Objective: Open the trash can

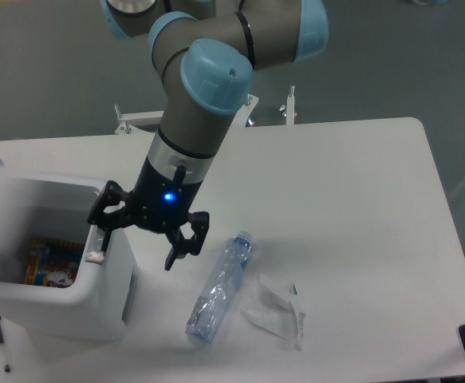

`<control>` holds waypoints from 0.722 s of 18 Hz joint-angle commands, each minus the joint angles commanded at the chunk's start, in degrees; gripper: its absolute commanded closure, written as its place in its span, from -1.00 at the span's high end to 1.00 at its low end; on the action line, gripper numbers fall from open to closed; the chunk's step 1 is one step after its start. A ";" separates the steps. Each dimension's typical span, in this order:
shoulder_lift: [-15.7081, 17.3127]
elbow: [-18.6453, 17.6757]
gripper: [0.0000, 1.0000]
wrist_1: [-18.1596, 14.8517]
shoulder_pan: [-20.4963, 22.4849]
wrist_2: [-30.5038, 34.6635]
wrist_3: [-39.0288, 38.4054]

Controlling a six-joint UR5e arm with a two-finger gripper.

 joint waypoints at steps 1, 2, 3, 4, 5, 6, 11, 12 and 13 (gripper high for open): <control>0.00 0.00 1.00 0.00 0.00 0.00 -0.17; 0.09 0.09 1.00 0.00 0.00 0.00 -0.18; 0.09 0.09 1.00 0.00 0.09 0.00 -0.18; 0.09 0.09 1.00 0.00 0.09 0.00 -0.18; 0.17 0.17 1.00 0.00 0.09 0.00 -0.18; 0.18 0.18 1.00 0.00 0.17 0.00 -0.18; 0.53 0.61 1.00 0.35 3.15 0.44 0.26; 0.53 0.88 1.00 0.35 4.12 0.44 0.35; 0.35 1.05 1.00 0.44 4.83 0.53 0.79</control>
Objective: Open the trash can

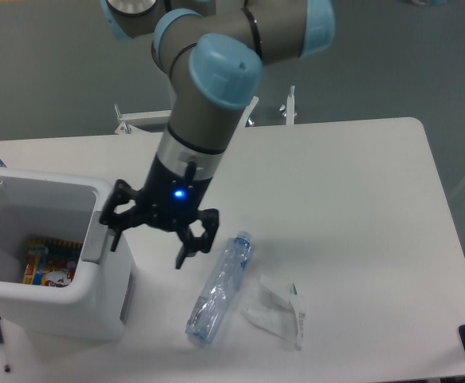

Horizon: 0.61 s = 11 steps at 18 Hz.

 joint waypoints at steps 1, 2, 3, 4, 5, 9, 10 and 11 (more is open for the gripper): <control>-0.18 0.18 1.00 0.26 0.79 0.09 0.18; -0.35 0.26 1.00 1.22 1.84 0.35 0.44; -0.79 0.35 1.00 2.62 2.81 0.70 0.70; -1.49 0.27 1.00 4.29 3.78 1.05 0.71; -2.10 0.18 1.00 5.44 4.74 1.49 0.79; -5.00 -0.26 1.00 6.15 7.12 7.80 9.20; -5.62 -0.26 1.00 5.89 7.13 10.26 11.58; -6.32 -0.17 1.00 5.72 7.21 12.37 13.69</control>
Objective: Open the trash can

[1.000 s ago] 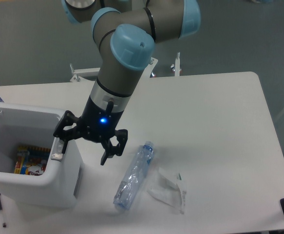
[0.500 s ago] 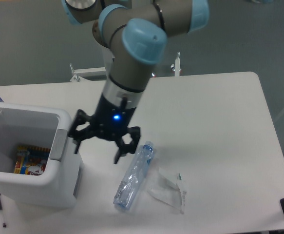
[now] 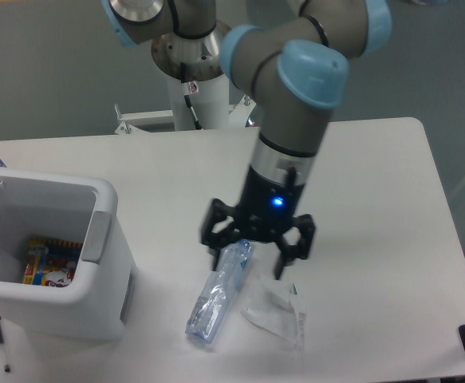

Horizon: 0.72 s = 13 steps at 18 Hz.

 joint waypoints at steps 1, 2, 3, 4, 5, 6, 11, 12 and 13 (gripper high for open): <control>-0.44 0.26 1.00 -0.09 0.00 2.28 1.67; -0.53 -0.26 1.00 -0.26 -0.17 5.53 2.82; -0.62 -0.35 1.00 -0.96 -0.44 9.13 3.70; -1.14 -0.18 1.00 -1.23 -0.61 11.16 4.41; -1.32 -0.09 1.00 -1.75 -0.79 11.88 5.63; -1.59 -0.09 1.00 -2.37 -1.05 12.32 8.43; -1.68 0.18 1.00 -6.58 -2.28 17.95 21.97; -1.59 0.26 1.00 -7.99 -2.28 18.21 23.65; -1.50 0.18 1.00 -8.78 -2.37 18.82 24.53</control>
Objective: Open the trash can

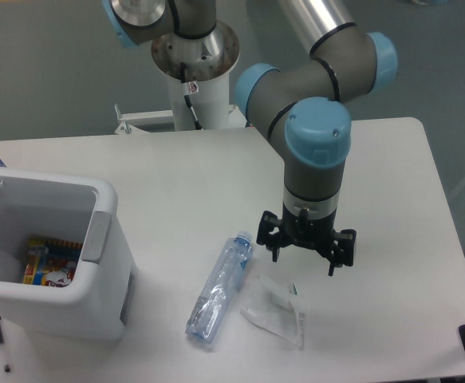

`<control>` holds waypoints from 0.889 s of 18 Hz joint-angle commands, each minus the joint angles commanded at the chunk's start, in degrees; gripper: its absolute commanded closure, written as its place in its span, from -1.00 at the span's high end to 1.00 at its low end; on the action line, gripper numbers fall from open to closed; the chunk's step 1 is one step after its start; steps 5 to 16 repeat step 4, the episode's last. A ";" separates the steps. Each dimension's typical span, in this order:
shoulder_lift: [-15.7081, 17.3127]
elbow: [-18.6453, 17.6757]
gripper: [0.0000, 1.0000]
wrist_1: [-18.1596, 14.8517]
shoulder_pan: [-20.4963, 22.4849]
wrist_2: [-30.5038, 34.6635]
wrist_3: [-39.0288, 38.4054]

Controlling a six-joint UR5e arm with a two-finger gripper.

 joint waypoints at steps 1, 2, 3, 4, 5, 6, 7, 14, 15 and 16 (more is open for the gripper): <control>0.00 -0.09 1.00 -0.09 0.00 0.70 0.18; 0.00 -0.26 1.00 -0.10 0.00 0.88 0.18; 0.00 -0.44 1.00 -0.01 0.00 0.89 0.10; 0.00 -0.44 1.00 -0.01 0.00 0.97 0.10; 0.00 -0.44 1.00 -0.01 0.00 0.97 0.10; 0.00 -0.44 1.00 -0.01 0.00 0.97 0.10; 0.00 -0.44 1.00 -0.01 0.00 0.97 0.10; 0.00 -0.44 1.00 -0.01 0.00 0.97 0.10; 0.00 -0.44 1.00 -0.01 0.00 0.97 0.10; 0.00 -0.44 1.00 -0.01 0.00 0.97 0.10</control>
